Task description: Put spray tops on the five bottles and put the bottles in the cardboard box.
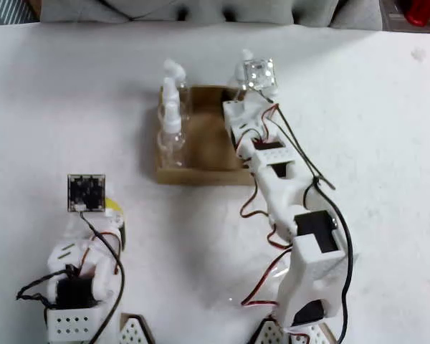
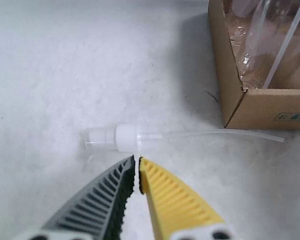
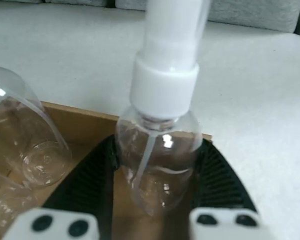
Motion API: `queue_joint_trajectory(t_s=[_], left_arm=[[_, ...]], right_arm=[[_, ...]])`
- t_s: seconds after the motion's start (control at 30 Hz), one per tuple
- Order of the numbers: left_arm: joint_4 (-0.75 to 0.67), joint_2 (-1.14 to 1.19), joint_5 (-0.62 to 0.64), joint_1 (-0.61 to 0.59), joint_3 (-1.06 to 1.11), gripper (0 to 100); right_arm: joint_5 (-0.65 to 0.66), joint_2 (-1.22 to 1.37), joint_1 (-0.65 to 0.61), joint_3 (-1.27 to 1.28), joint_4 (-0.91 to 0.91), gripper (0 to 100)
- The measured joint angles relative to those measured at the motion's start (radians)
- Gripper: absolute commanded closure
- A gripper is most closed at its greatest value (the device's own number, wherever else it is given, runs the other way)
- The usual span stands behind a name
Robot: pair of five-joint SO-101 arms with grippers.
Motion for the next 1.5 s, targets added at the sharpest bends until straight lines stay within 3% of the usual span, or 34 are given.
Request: queue_joint_trajectory(t_s=[0.77,1.0,1.5], left_arm=[[0.000,0.000,0.000,0.000,0.000,98],[0.000,0.000,0.000,0.000,0.000,98],[0.000,0.000,0.000,0.000,0.000,98]], right_arm=[[0.005,0.006,-0.025,0.029,0.002,78.1],[0.003,0.008,-0.037,0.029,-0.037,66.4],[0.002,0.008,-0.032,0.043,-0.041,66.4]])
